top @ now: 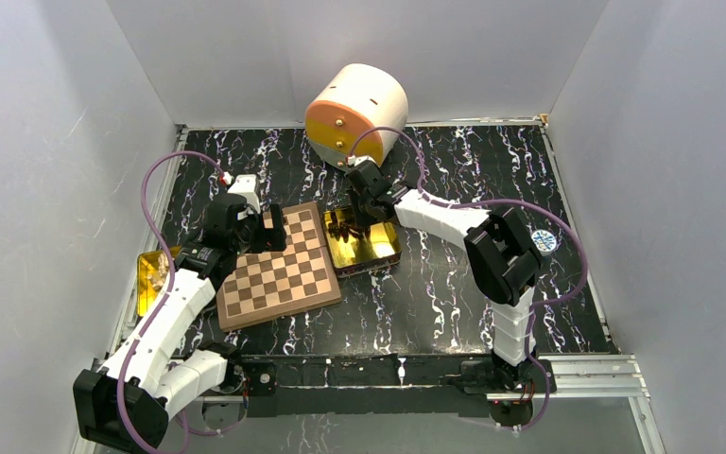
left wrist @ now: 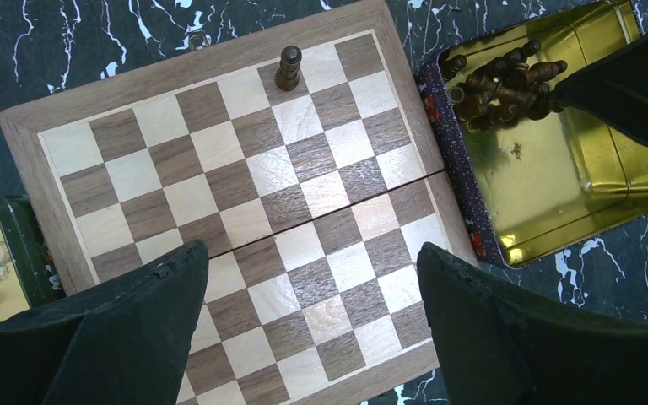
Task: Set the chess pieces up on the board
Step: Pick up the chess piece from the storage box, then place the chess piece on the chessboard.
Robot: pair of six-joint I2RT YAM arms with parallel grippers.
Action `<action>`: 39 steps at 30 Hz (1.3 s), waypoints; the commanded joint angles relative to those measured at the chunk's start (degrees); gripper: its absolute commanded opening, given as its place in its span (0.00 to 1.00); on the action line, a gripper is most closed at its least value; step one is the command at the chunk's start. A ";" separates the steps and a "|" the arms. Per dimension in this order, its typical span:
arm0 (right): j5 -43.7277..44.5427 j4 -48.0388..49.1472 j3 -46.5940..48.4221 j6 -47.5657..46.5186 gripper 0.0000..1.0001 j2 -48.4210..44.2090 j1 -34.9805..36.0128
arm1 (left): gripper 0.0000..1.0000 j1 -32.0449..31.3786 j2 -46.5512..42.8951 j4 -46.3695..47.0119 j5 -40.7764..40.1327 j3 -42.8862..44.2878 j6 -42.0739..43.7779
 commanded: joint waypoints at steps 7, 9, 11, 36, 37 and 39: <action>-2.03 -6.09 9.35 -1.26 0.12 -1.64 0.66 | 0.91 0.24 -1.80 0.11 -2.45 0.42 0.69; -0.81 -8.15 11.01 -1.22 0.12 -1.05 0.88 | 0.91 0.25 -1.89 0.16 -2.77 0.43 0.69; 0.96 -9.97 12.57 -1.26 0.11 -0.64 1.18 | 0.91 0.17 -1.89 0.15 -2.86 0.39 0.69; -5.33 -9.86 18.64 0.57 0.11 -0.60 4.86 | 0.91 0.20 -3.83 -1.78 -9.74 1.20 0.37; -5.45 -10.31 20.06 0.61 0.11 0.61 5.05 | 0.91 0.25 -4.43 -1.94 -10.81 1.20 0.22; -5.36 -11.24 23.46 0.37 0.11 3.03 5.29 | 0.91 0.23 -5.78 -2.02 -12.82 1.07 0.02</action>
